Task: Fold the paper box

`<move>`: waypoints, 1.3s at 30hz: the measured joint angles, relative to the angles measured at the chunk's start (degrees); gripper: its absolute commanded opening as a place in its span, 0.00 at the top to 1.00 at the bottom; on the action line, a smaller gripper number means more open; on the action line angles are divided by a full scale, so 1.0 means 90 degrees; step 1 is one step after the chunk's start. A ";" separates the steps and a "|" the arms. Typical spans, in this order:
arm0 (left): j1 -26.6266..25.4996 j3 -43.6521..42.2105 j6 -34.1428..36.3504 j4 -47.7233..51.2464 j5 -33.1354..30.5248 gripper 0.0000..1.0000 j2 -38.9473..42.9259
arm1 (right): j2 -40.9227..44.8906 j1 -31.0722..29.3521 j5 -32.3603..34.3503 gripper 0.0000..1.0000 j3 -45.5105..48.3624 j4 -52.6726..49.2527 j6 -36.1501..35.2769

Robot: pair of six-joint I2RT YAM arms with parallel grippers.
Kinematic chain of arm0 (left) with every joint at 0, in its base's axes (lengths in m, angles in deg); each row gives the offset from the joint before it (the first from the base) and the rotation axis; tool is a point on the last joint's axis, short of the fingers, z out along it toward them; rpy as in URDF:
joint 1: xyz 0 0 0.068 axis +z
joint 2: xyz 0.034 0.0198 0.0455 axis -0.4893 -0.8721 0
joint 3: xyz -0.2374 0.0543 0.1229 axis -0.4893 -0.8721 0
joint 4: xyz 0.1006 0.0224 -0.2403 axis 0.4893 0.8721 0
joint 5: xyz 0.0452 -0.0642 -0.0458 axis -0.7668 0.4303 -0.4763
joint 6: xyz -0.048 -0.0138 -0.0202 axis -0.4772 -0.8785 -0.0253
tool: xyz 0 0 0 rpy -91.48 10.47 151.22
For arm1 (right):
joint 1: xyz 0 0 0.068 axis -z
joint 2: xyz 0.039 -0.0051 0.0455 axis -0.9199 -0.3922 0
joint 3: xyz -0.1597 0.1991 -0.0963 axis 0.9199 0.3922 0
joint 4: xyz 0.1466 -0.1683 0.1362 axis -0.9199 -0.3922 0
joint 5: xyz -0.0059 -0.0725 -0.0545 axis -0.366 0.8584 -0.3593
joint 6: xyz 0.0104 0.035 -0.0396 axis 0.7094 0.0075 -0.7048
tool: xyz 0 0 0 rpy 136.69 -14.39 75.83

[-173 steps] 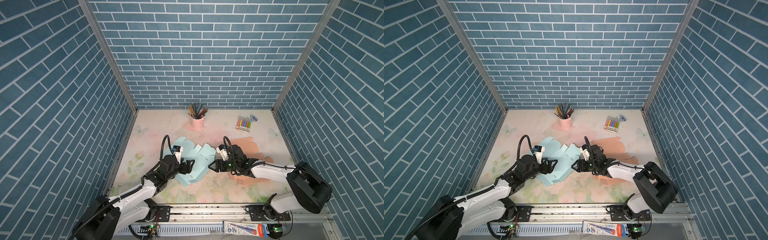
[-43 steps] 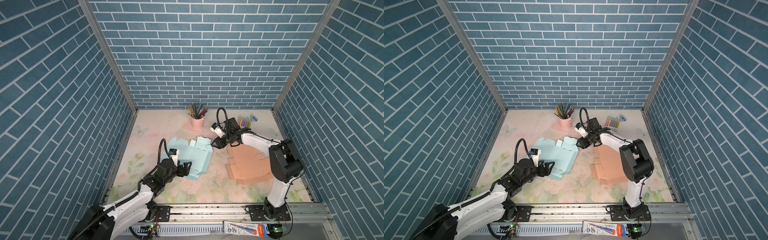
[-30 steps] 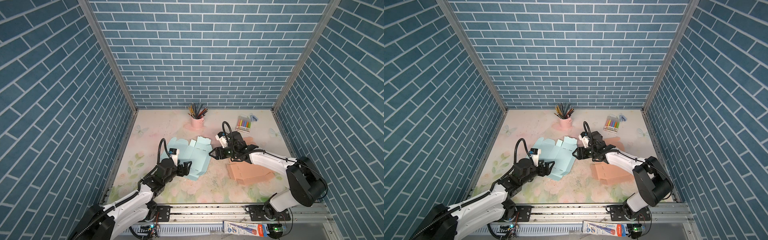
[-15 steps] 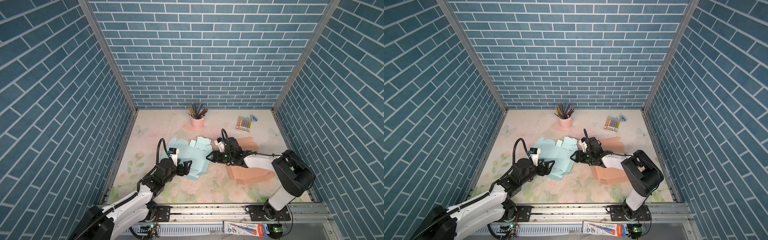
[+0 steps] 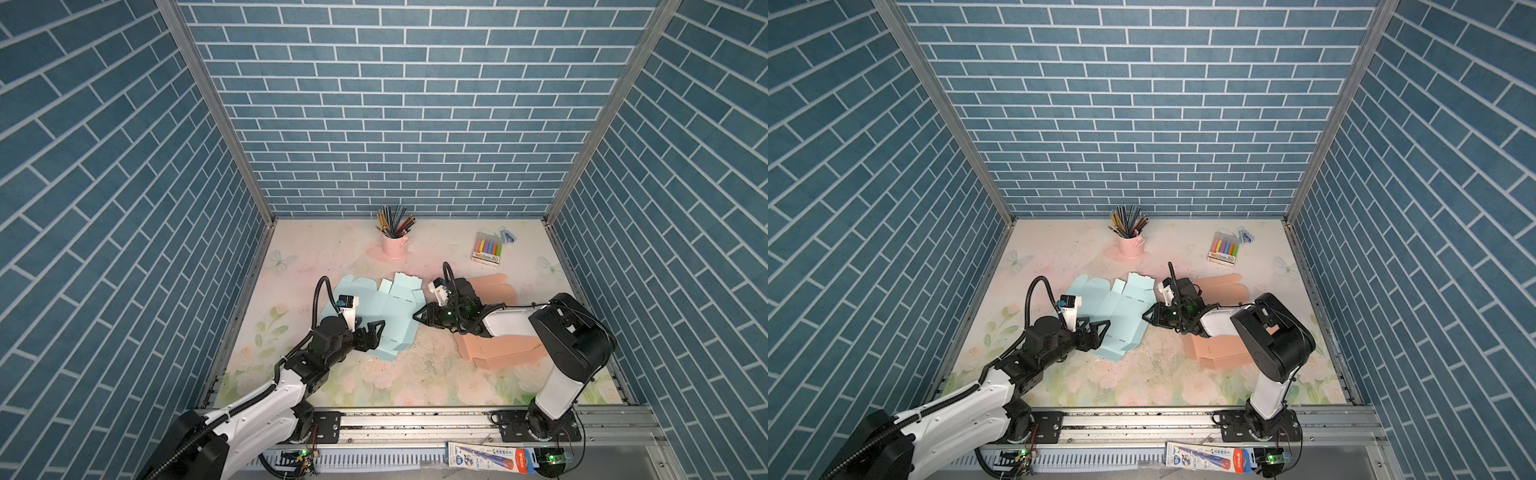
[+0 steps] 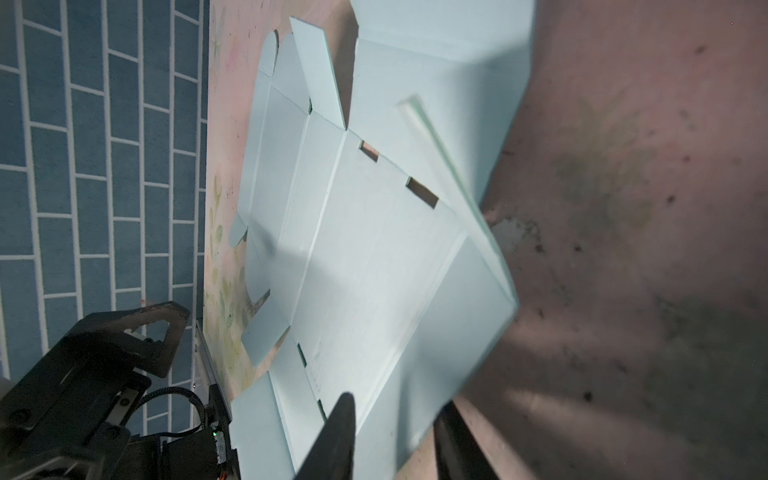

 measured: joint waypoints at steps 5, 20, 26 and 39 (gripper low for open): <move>0.0000 0.0000 -0.0002 -0.0002 0.0000 0.13 0.0000 | -0.0070 0.0000 0.0005 0.80 0.0000 0.0049 0.0058; 0.0000 0.0000 -0.0002 -0.0002 0.0000 0.13 0.0041 | -0.0102 0.0090 -0.0007 0.95 -0.0083 0.0053 0.0151; 0.0005 -0.0019 -0.0002 0.0005 -0.0002 0.13 0.0143 | -0.0102 0.0469 -0.0272 0.95 -0.0750 -0.1222 -0.0636; 0.0012 -0.0019 0.0002 0.0007 -0.0005 0.13 0.0114 | -0.0845 0.0998 -0.0228 0.91 -0.2754 -0.4381 -0.3254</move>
